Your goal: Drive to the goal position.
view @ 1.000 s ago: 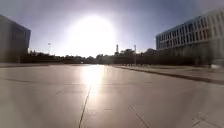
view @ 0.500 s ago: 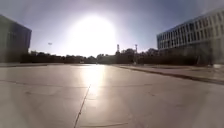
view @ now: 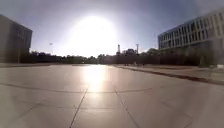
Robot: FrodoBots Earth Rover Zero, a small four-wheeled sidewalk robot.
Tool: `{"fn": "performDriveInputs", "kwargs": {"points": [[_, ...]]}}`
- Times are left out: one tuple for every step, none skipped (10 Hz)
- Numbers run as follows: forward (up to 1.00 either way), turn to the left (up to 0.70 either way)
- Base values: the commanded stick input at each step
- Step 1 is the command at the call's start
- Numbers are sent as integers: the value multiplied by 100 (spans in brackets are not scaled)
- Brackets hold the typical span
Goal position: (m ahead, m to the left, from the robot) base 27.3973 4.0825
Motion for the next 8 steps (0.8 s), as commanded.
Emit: {"fn": "performDriveInputs", "kwargs": {"points": [[70,0],[70,0],[70,0],[70,0],[70,0],[70,0],[70,0],[70,0]]}}
